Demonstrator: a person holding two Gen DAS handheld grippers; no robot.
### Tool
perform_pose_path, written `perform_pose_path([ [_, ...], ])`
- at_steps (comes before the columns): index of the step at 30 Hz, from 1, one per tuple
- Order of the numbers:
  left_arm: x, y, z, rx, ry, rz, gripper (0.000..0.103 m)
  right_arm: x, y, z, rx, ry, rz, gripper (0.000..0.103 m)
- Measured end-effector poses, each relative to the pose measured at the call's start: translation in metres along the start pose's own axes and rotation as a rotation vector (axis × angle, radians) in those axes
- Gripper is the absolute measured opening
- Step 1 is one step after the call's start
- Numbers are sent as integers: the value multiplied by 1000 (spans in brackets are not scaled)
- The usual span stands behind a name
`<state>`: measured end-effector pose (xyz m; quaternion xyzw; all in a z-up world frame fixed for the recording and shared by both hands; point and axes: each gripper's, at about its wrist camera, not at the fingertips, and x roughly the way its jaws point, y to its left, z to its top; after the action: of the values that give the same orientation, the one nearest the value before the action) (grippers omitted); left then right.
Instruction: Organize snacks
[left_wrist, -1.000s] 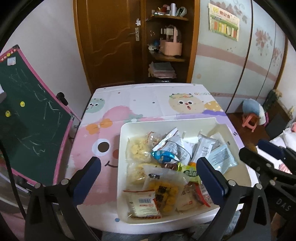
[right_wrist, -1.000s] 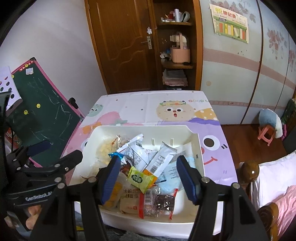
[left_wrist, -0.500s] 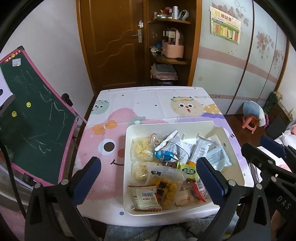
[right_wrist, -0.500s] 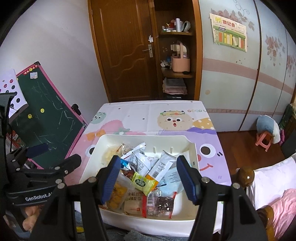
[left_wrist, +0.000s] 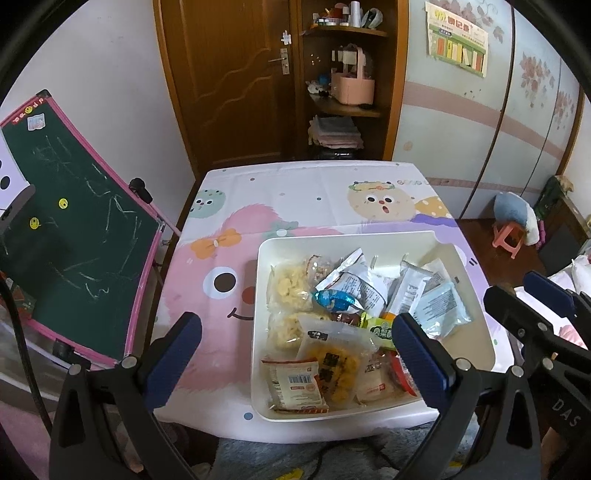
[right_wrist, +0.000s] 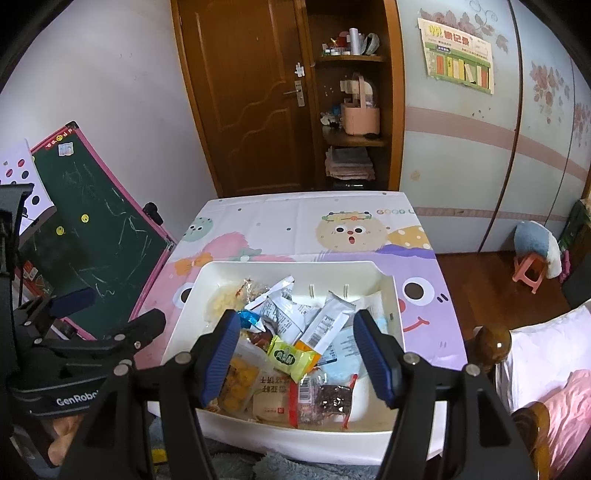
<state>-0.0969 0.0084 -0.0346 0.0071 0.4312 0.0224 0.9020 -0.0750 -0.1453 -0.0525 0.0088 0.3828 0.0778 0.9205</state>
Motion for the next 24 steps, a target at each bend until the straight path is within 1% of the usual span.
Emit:
perform_pose_path([
  [9,9,1,-1,-6,24,3,102,7,0,0,11,20,0,64],
  [24,12,-2,-4,-3,20,-10,102,9,2,-1,10,28,4,64],
])
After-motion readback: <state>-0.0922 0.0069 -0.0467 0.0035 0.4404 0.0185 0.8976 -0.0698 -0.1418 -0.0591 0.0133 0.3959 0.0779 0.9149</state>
